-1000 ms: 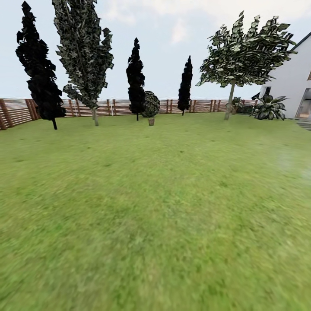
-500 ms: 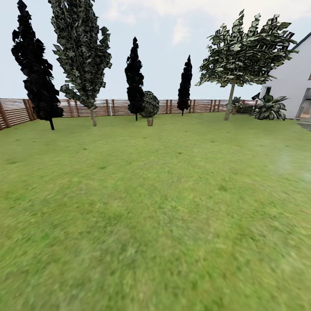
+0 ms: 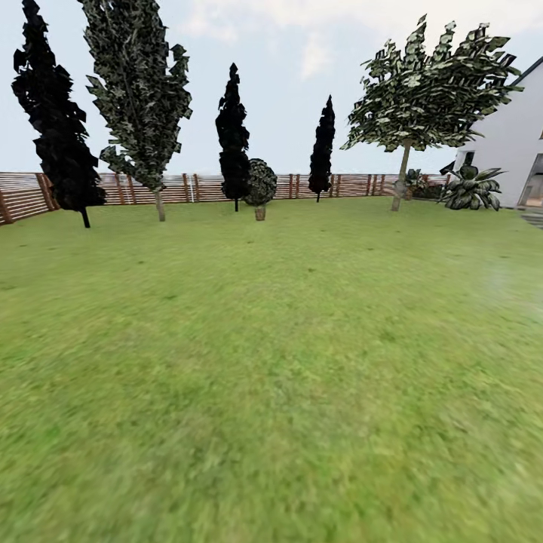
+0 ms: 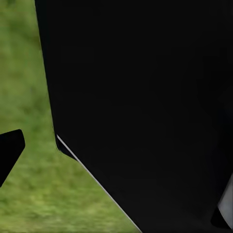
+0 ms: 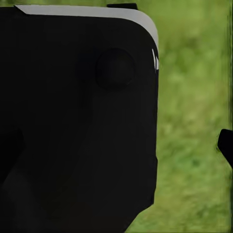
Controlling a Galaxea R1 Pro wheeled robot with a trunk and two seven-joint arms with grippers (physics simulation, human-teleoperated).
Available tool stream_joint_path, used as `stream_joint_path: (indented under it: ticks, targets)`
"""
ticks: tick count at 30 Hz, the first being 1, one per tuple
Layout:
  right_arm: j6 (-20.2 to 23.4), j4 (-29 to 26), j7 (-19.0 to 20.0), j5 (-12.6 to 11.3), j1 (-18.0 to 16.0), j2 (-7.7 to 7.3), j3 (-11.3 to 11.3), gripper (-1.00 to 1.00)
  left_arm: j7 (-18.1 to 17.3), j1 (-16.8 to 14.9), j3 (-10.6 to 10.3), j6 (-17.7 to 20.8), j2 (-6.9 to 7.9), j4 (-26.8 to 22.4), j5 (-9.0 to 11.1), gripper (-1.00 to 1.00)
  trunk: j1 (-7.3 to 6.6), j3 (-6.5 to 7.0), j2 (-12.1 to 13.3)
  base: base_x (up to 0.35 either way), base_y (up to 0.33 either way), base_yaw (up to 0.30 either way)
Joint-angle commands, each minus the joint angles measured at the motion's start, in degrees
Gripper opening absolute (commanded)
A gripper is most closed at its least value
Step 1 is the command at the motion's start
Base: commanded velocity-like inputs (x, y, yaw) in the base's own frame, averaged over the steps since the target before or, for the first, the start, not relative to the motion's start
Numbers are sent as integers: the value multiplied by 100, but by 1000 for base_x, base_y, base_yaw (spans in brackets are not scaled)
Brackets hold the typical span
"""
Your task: Take the three Easter eggs out of the wicker basket on the lawn in the garden, then place them on the lawn next to a single tree (choose any tree) so that all three eggs are next to the same tree and none are left in the basket.
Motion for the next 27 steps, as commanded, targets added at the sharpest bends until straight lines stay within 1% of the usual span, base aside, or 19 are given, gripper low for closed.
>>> stream_joint_path:
  ticks: [1, 15, 23, 24, 27]
  targets:
    - [-4, 10, -1, -20, -7, -1, 0, 100, -1, -1, 1, 3, -1, 0, 1, 100, 3, -4, -2, 313, -187, 0]
    - [-24, 8, -37, -4, -7, 6, 22, 100, 1, -1, -19, 3, -4, -1, 1, 100, 3, -4, -2, 313, -187, 0]
    - [-30, 12, -67, 7, -7, 6, 30, 100, 17, -1, 28, -43, 23, -23, 41, 100, 3, -4, -2, 312, -189, 0]
    - [-26, 15, -71, 15, -7, 6, 30, 100, 22, -1, 34, -50, 33, -30, 77, 100, 3, -4, -2, 310, -195, 0]
    - [-17, 17, -133, 27, -7, 17, 38, 100, 25, -1, 40, -56, 55, -77, 279, 100, 3, -4, -2, 310, -196, 0]
